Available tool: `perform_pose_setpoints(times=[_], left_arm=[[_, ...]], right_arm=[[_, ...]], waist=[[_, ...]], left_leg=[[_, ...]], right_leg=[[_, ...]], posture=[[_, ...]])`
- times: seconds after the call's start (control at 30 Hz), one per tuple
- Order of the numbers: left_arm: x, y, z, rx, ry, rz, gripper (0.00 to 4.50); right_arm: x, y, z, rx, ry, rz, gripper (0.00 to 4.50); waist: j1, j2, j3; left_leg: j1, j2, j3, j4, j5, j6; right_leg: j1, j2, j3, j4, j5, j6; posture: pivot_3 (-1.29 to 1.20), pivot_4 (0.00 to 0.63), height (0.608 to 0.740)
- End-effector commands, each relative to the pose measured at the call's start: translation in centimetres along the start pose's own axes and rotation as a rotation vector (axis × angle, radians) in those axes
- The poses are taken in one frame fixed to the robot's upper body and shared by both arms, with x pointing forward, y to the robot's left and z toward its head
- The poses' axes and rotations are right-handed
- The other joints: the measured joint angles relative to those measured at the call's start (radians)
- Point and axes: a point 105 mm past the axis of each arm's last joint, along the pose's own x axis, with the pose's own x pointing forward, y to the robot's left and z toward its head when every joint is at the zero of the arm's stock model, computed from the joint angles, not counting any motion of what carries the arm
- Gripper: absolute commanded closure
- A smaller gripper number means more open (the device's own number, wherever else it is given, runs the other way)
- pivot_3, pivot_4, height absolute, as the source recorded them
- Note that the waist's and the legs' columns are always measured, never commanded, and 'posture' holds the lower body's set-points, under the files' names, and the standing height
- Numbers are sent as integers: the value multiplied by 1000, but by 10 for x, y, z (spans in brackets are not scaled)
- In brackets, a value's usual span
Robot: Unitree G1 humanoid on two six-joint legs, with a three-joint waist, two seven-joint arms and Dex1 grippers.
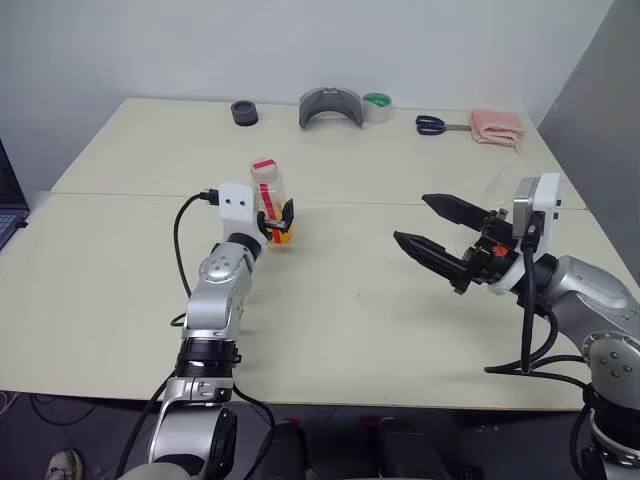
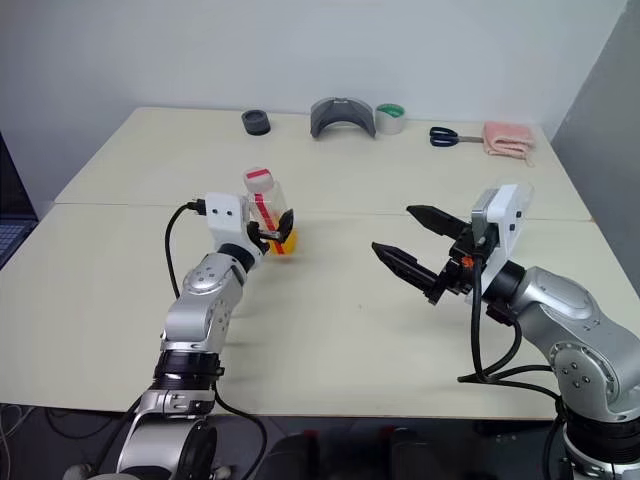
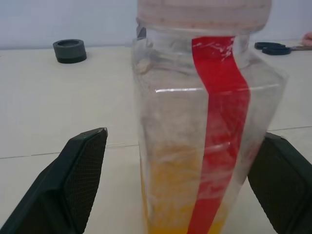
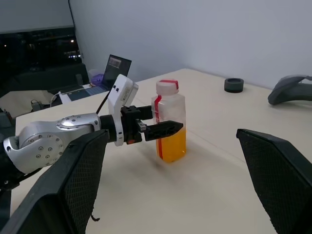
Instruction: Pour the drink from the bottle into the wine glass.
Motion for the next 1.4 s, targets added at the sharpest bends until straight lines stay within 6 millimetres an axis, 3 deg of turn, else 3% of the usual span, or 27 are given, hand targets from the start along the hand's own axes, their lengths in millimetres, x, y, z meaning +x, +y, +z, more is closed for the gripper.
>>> perform_pose_setpoints(times=[0.03,0.63,1.13,1.27,1.4], left_arm=[[10,-4,18,21,-79,-20,0],[22,-16,38,29,-151,-61,0],[20,-12,36,28,-150,-47,0],[17,-11,36,16,-160,-45,853],[16,-10,35,15,-161,-38,2112]], right_arm=[[0,10,13,-41,-35,21,27],[-12,8,5,-34,-15,-22,27],[-11,9,7,-38,-25,-20,27],[-10,9,9,-38,-24,-21,0],[-9,7,11,-39,-24,-23,0]], waist=[[0,0,0],[0,0,0],[1,0,0],[1,0,0],[1,0,0]], left_leg=[[-1,0,0,0,0,0],[-4,0,-1,2,0,0],[-4,0,-1,3,0,0],[-4,0,-1,4,0,0],[-5,0,-2,5,0,0]], right_leg=[[-1,0,0,0,0,0],[-2,0,-1,0,0,0],[-2,0,-2,1,0,0],[-2,0,-2,1,0,0],[-2,0,-2,1,0,0]], posture=[[0,150,740],[0,150,740],[0,150,740],[0,150,740],[0,150,740]])
